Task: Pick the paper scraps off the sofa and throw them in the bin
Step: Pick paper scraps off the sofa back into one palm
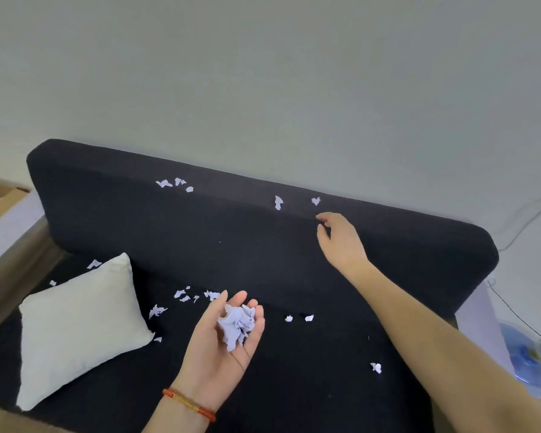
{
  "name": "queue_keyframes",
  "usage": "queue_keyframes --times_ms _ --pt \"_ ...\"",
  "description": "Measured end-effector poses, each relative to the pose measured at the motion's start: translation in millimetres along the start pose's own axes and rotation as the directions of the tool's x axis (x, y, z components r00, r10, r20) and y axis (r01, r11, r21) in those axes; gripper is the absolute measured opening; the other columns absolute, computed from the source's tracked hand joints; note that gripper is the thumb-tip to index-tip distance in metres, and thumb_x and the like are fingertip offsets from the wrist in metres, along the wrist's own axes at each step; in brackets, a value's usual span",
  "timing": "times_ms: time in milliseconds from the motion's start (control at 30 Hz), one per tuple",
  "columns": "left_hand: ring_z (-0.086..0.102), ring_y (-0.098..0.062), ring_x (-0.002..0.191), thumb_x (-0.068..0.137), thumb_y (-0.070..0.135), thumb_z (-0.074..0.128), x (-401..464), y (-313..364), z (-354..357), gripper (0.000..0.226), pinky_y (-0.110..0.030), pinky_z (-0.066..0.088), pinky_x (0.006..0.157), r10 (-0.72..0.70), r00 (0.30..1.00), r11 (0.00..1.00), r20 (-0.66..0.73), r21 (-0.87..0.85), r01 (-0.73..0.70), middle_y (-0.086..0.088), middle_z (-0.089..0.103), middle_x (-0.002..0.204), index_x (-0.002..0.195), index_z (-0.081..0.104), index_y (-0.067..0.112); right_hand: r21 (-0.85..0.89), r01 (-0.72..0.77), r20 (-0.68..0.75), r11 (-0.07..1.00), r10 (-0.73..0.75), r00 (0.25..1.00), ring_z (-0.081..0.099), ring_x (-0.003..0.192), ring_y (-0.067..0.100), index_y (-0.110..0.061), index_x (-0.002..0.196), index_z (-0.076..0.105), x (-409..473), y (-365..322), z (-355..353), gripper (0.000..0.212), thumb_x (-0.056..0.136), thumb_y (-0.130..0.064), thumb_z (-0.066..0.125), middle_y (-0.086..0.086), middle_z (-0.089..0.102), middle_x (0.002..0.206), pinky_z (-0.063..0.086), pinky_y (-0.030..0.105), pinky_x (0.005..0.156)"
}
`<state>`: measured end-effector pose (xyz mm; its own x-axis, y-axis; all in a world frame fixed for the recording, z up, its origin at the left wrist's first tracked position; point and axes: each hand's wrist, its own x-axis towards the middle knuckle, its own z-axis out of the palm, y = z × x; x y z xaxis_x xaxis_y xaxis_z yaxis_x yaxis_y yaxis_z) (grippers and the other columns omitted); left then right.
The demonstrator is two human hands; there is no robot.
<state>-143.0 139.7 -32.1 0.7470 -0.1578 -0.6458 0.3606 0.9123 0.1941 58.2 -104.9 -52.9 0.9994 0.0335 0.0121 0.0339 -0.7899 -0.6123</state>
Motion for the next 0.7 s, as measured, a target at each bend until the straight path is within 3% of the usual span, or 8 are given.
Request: queue_keyframes --times_ms 200,333,467,567,700 --pt "0.077 -0.029 0.098 0.08 0.026 0.083 28.7 2.1 23.8 0.044 -0.044 0.063 0.085 0.063 0.998 0.998 -0.011 -0.029 -0.063 -0.019 0.076 0.113 0.115 0.078 0.0 -0.025 0.002 0.115 1.0 0.001 0.993 0.056 0.136 0.023 -0.016 0.147 0.057 109.7 26.3 10.9 0.04 0.108 -0.02 0.048 0.004 0.057 0.15 0.043 0.032 0.109" --pt "0.076 -0.027 0.104 0.092 0.032 0.073 40.5 0.5 29.1 0.037 -0.042 0.065 0.08 0.113 0.991 0.992 -0.072 -0.051 -0.117 -0.016 0.077 0.11 0.114 0.079 0.003 -0.085 -0.04 0.253 0.996 0.06 0.966 0.048 0.145 0.033 -0.009 0.16 0.039 158.0 44.0 26.5 0.053 0.108 -0.017 0.045 0.014 0.049 0.157 0.04 0.045 0.119" --pt "0.07 -0.019 0.107 0.087 0.032 0.073 49.5 -1.5 31.5 0.038 -0.041 0.066 0.078 0.143 0.984 0.983 -0.107 -0.102 -0.154 -0.014 0.076 0.104 0.11 0.081 0.002 -0.141 0.002 0.318 0.99 0.043 0.947 0.045 0.148 0.033 -0.011 0.162 0.036 186.3 57.5 46.7 0.057 0.107 -0.012 0.046 0.015 0.045 0.161 0.037 0.046 0.123" --pt "0.066 -0.016 0.106 0.089 0.032 0.07 52.6 -0.9 30.4 0.04 -0.043 0.066 0.076 0.172 0.976 0.975 -0.133 -0.121 -0.188 -0.015 0.076 0.1 0.111 0.079 -0.001 -0.187 0.048 0.275 0.981 0.005 0.961 0.048 0.145 0.036 -0.011 0.16 0.042 191.8 62.4 60.3 0.054 0.107 -0.01 0.048 0.016 0.049 0.159 0.04 0.047 0.12" --pt "0.077 -0.023 0.09 0.089 0.034 0.069 50.3 1.8 26.5 0.042 -0.045 0.066 0.073 0.18 0.975 0.967 -0.131 -0.158 -0.199 -0.015 0.077 0.095 0.108 0.08 -0.001 -0.229 0.051 0.195 0.972 -0.006 0.981 0.059 0.129 0.037 -0.01 0.15 0.055 190.1 59.3 73.0 0.048 0.104 0.001 0.046 0.018 0.059 0.145 0.051 0.045 0.105"
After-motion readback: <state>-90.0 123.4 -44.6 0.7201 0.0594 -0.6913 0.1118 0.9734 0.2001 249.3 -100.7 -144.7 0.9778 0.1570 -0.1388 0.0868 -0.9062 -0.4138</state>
